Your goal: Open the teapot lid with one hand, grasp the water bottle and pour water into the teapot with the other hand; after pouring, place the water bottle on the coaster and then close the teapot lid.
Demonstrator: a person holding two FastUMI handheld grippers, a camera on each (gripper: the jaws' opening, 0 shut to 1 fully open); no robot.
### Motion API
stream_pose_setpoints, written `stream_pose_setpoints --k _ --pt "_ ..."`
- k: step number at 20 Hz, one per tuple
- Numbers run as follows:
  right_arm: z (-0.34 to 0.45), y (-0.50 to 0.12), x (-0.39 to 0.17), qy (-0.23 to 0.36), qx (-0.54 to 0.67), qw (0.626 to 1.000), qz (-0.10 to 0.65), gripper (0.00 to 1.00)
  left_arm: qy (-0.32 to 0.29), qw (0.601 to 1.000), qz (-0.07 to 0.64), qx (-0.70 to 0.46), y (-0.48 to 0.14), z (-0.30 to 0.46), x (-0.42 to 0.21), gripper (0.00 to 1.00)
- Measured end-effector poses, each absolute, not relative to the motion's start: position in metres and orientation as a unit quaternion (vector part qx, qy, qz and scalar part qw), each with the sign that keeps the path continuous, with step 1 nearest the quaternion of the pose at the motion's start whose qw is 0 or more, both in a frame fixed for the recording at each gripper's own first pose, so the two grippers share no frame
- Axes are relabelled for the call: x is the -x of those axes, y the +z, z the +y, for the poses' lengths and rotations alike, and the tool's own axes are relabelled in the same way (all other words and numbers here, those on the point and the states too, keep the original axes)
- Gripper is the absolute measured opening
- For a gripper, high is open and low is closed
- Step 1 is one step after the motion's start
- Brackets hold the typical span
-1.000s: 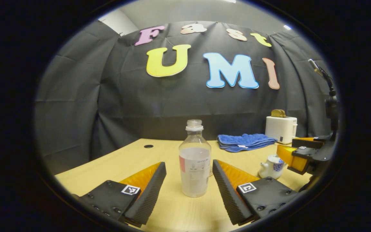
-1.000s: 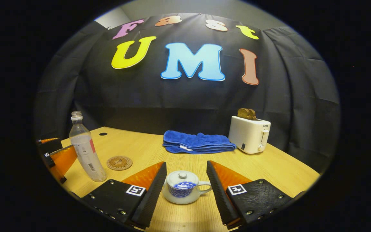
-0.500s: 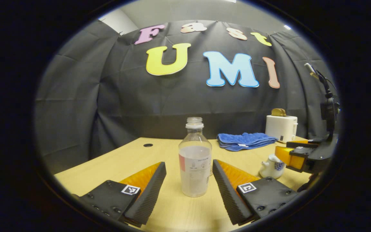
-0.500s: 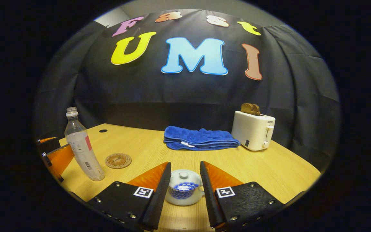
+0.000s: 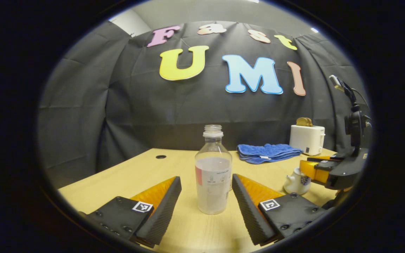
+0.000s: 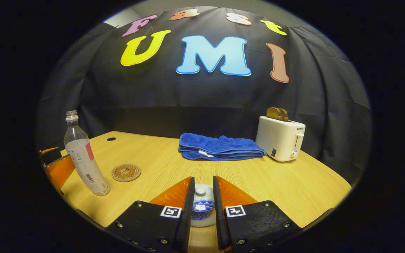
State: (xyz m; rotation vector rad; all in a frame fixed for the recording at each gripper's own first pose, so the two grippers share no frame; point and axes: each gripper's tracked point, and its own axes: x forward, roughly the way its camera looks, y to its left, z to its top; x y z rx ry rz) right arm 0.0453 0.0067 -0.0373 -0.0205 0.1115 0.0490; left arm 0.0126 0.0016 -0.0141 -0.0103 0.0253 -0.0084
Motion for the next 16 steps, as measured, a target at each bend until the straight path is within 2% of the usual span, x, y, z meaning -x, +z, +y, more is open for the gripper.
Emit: stream_pose_setpoints --k 1,12,13,14,16 --pt "0.007 -0.036 -0.044 0.024 0.013 0.998 0.054 0.27 -0.004 1.000 0.013 0.006 -0.015 0.002 -0.012 1.00" --pt "0.009 -0.034 -0.042 0.027 0.025 0.998 0.051 0.27 -0.002 1.000 0.016 0.006 -0.017 0.003 -0.013 1.00" --pt "0.010 -0.045 -0.065 0.016 0.011 0.998 0.054 0.27 -0.003 1.000 0.015 0.006 -0.017 0.002 -0.013 1.00" --pt "0.006 -0.033 -0.043 0.020 0.012 0.998 0.050 0.03 -0.003 1.000 0.015 0.005 -0.016 0.002 -0.012 1.00" --pt "0.008 -0.034 -0.043 0.020 0.015 0.998 0.051 0.03 -0.003 1.000 0.013 0.004 -0.015 0.003 -0.012 1.00"
